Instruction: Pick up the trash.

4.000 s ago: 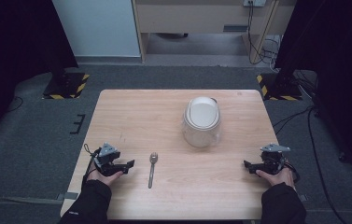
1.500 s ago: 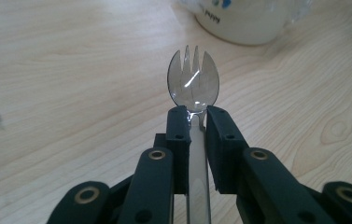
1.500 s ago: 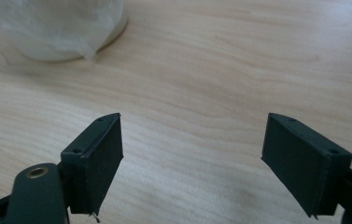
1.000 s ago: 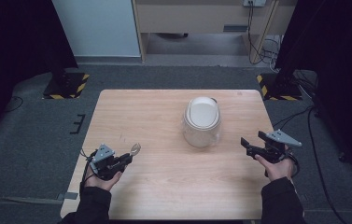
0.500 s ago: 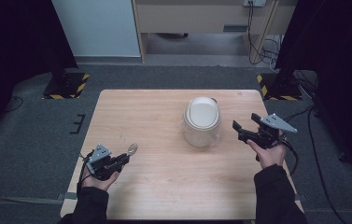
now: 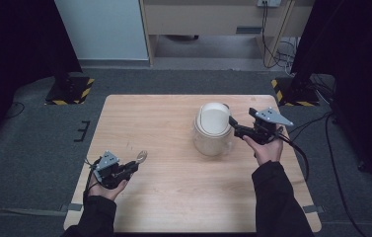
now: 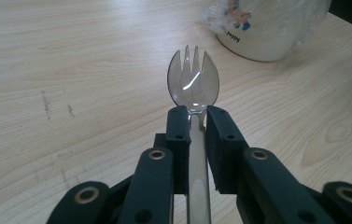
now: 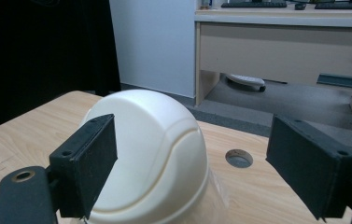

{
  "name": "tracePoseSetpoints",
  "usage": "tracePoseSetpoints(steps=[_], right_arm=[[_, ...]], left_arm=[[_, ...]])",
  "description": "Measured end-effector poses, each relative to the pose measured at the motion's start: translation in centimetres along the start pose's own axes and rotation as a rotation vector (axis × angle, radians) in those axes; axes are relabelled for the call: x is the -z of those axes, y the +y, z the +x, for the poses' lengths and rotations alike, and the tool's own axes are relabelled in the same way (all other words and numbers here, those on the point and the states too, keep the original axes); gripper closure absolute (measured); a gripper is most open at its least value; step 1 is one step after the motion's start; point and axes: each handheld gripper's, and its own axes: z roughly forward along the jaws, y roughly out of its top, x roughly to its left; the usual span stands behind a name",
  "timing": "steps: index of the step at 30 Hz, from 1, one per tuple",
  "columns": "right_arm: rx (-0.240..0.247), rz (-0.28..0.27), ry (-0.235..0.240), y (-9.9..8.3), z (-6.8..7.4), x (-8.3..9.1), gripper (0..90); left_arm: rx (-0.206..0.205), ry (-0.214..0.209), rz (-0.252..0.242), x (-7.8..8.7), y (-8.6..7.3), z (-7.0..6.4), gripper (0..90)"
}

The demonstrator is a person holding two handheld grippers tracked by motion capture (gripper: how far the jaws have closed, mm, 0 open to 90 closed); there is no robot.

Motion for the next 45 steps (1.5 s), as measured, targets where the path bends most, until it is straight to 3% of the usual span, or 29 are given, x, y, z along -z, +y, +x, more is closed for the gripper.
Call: tracePoseSetpoints(steps=[3, 7, 17, 19, 24, 30, 35, 45], right_arm=[[-0.014, -0.010, -0.002, 0.2, 0.4, -0.8, 16.3], [0.012, 0.005, -0.014, -0.1, 0.9, -2.0, 16.3], [0.014, 0.033, -0.023, -1.9, 1.9, -4.7, 14.3], [-0.001, 0.027, -0.017, -2.1, 1.9, -4.7, 14.1], [0.058, 0.098, -0.022, -3.0, 2.2, -5.2, 15.5], [0.076, 0.153, -0.025, -3.7, 2.5, -5.6, 13.9], [0.066, 0.213, -0.025, -3.7, 2.3, -5.6, 14.9], [0.054, 0.201, -0.063, -4.0, 2.4, -6.0, 13.4]], left_arm=[[-0.002, 0.000, 0.000, -0.1, 0.0, 0.0, 79.4], [-0.002, -0.001, 0.000, -0.2, 0.0, 0.0, 79.4], [-0.004, -0.005, 0.000, -0.2, 0.1, -0.1, 79.4], [-0.004, -0.005, 0.000, -0.2, 0.1, -0.1, 79.4], [-0.010, 0.001, 0.001, -0.2, 0.1, -0.1, 79.4], [-0.006, -0.006, -0.001, -0.2, 0.1, -0.1, 79.4], [-0.009, -0.007, -0.002, -0.2, 0.1, -0.1, 79.4], [-0.011, -0.009, -0.001, -0.2, 0.1, -0.1, 79.4]])
